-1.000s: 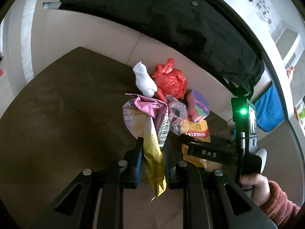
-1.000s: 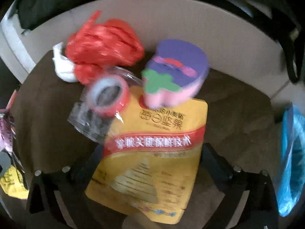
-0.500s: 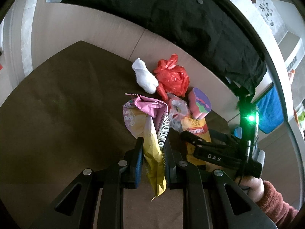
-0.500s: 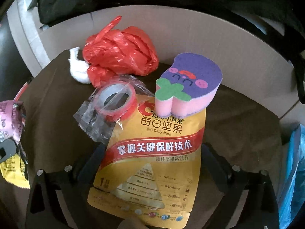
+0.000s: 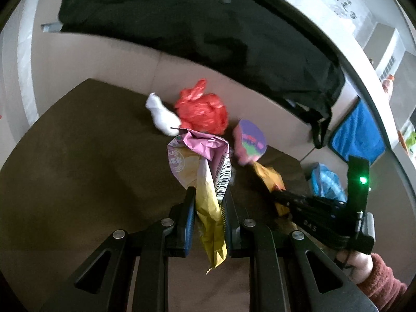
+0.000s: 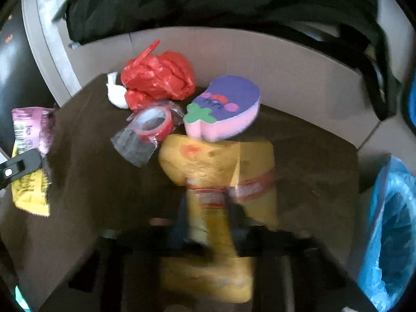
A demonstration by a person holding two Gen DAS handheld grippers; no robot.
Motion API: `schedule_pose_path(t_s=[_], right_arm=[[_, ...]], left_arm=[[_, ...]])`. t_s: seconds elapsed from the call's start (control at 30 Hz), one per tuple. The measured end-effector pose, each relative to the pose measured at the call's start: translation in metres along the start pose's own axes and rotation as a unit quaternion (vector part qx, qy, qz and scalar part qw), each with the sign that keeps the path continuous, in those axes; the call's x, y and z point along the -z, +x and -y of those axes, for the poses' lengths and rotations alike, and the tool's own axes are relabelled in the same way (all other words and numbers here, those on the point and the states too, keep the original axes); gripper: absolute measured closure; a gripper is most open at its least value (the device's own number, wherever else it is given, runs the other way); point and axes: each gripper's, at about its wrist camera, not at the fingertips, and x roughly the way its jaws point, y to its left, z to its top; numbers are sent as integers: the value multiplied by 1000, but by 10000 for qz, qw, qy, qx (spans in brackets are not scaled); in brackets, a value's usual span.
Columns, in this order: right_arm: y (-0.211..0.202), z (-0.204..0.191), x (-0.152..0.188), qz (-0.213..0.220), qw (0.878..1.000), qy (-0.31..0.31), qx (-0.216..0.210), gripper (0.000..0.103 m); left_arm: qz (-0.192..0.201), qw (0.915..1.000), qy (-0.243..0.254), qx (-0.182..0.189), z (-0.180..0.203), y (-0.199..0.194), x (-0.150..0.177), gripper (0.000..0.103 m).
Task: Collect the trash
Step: 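Carry the wrapper and yellow bag over the blue bin and open both grippers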
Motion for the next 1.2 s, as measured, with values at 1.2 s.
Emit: schedule_pose_path(t_s=[1.2], right_arm=[[-238, 188, 46, 2218, 9691, 803, 715, 97]], left_arm=[[545, 9685, 2067, 1281, 325, 37, 10, 85]])
